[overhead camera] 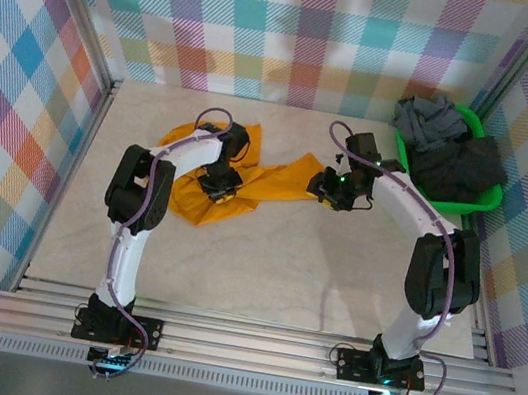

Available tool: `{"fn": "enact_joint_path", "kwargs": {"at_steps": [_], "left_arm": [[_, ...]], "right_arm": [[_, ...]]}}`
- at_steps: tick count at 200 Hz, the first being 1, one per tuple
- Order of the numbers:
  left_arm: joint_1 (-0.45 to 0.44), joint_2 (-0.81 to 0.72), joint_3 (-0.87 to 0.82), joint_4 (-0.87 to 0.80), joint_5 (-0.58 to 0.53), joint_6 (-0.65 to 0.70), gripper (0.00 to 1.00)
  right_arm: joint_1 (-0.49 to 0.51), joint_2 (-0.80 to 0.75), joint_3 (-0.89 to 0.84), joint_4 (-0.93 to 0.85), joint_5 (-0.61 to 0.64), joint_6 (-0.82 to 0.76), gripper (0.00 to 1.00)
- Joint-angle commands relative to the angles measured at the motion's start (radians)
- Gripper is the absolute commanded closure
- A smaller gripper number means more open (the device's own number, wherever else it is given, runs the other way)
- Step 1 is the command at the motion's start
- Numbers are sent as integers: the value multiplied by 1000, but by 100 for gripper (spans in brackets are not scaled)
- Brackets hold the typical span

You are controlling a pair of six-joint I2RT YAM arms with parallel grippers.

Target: Fold and stack the t-shirts

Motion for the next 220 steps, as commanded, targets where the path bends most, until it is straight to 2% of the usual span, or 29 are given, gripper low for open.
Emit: {"fn": "enact_joint_path", "kwargs": {"at_steps": [1,15,74,133,178,193,220], "left_arm": [[-13,14,-2,-11,-8,-6,92],[-13,2,-4,-17,-18,-4,100],[-32,-175,-74,-40,-24,7,100],[-131,-403,-297,-51,103,119,100],[-215,-531,-550,-19,230,191,100],[-225,-559,-614,-44,182,205,100],[-223,-612,-676,-94,25,206,100]], "right_arm": [[-4,-28,-15,-8,-4,-6,58],[-5,-29,-15,-10,-1,-4,58],[-32,-21,-16,5,35,35,60],[-93,80,81,10,89,102,60],[-110,241,239,21,72,49,60],[-108,292,285,10,53,57,59],[-88,330,301,2,66,58,59]]}}
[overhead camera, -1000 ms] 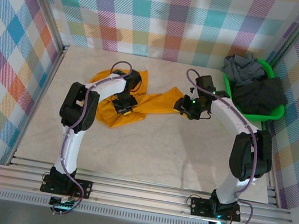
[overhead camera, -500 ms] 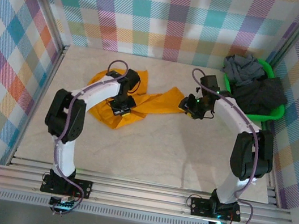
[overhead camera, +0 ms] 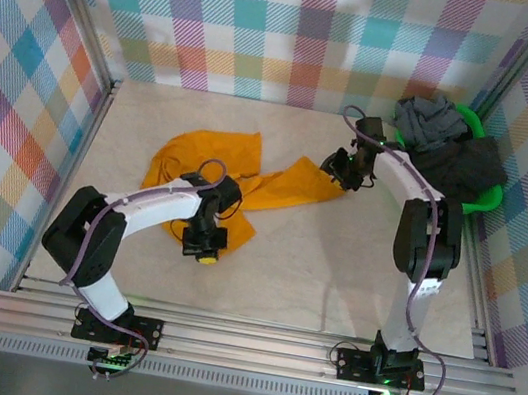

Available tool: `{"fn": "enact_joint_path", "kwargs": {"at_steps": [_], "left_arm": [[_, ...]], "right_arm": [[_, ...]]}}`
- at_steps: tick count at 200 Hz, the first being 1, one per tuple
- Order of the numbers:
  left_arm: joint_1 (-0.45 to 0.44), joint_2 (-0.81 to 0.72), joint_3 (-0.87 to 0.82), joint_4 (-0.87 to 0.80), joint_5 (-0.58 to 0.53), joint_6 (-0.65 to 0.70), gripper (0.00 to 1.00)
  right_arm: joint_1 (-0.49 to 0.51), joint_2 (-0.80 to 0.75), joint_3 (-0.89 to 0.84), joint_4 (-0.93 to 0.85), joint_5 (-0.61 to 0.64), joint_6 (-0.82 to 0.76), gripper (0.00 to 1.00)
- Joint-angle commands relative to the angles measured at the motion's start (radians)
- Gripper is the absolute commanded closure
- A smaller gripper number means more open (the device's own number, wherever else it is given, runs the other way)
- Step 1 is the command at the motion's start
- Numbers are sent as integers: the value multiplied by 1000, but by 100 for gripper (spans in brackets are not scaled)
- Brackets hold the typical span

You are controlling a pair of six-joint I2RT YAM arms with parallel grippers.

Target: Fold and stack the t-shirts

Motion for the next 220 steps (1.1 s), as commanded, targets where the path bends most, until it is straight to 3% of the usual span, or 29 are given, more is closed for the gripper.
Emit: {"fn": "enact_joint_path", "kwargs": {"at_steps": [1,32,108,135,166,190,220], "left_arm": [[-4,-69,-30,-74,-115,30,100],[29,-86,-30,-138,-259,6,100],[258,-160,-127,-197,-401,-21,100],[329,-170,-100,-176,-379,-22,100],[337,-115,-61,-152,-342,-22,100],[337,-92,-40,-145,-333,-17,100],[337,-75,-31,-129,-321,-7,100]], "right_arm": [[18,22,27,-26,-8,-20,59],[53,32,14,-20,24,-136,56],[139,100,73,38,161,-372,52],[181,175,170,-11,204,-434,50],[246,240,247,-72,237,-490,52],[264,237,230,-126,330,-452,54],[262,193,142,-96,392,-471,49]]}}
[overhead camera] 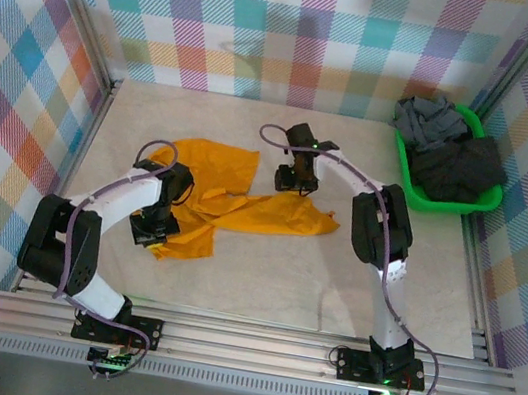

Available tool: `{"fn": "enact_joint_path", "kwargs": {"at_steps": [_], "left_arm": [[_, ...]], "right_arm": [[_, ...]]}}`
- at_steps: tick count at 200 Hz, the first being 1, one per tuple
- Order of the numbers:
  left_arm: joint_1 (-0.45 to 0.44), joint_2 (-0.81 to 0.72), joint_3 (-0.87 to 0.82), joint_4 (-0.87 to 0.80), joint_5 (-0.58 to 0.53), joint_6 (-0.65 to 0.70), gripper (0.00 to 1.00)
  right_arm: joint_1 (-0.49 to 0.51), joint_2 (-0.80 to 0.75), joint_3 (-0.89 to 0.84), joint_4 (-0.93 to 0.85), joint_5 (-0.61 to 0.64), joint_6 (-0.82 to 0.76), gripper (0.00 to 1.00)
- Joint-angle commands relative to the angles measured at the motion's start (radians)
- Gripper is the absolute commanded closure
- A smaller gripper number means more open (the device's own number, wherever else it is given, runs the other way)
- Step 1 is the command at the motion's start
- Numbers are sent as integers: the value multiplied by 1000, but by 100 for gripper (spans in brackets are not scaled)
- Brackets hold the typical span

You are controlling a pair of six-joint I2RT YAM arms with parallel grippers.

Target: Fold and stack the t-shirts

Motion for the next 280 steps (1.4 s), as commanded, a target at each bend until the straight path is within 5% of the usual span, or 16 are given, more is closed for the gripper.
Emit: {"fn": "enact_joint_path", "kwargs": {"at_steps": [1,94,188,280], "left_arm": [[7,15,22,2,19,9,100],[7,19,17,14,40,12,100],[7,25,17,20,47,13,100],[7,65,43,49,36,12,100]], "right_arm": [[-18,-32,-46,-37,84,-27,49],[-30,-12,-3,-120,188,10,45],[-34,-46,48,-141,156,49,100],[-70,-319,89,-284,184,110,100]]}}
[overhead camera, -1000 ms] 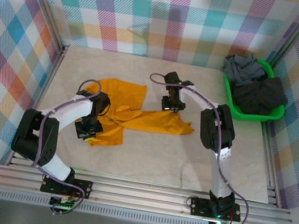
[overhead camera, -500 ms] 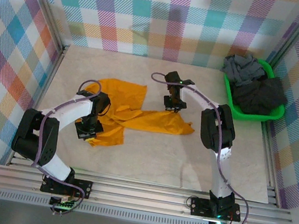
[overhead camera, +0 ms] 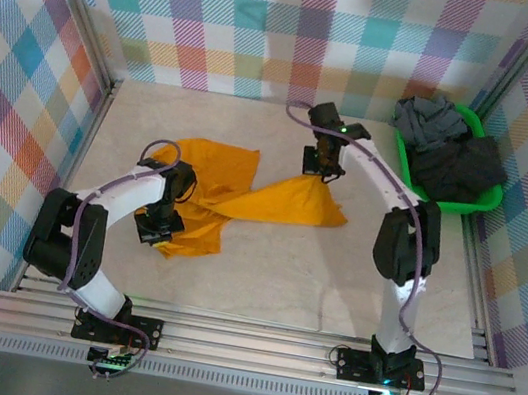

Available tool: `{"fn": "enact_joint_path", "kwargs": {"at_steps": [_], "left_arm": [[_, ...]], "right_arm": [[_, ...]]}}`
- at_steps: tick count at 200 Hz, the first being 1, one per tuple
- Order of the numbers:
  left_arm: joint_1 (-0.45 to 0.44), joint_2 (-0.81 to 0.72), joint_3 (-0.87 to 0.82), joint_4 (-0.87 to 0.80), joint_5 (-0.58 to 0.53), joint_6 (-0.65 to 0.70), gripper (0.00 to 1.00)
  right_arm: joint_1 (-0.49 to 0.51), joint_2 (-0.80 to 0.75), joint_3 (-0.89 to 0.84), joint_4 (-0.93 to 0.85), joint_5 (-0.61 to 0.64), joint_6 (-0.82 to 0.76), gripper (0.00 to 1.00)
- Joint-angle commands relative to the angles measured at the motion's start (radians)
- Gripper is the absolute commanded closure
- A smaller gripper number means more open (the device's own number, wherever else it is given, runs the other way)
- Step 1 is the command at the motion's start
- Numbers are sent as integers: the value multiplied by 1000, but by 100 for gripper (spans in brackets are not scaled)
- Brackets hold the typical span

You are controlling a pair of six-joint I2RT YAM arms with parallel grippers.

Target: Fold and stack the t-shirts

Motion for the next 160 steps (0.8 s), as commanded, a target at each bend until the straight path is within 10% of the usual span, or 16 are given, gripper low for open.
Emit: {"fn": "enact_joint_path", "kwargs": {"at_steps": [1,160], "left_arm": [[7,19,30,1,-8,9,100],[17,56,131,-6,-166,26,100]], "right_arm": [[-17,-72,33,-67,20,29,100],[-47,-502,-34,-195,-59,209,100]]}}
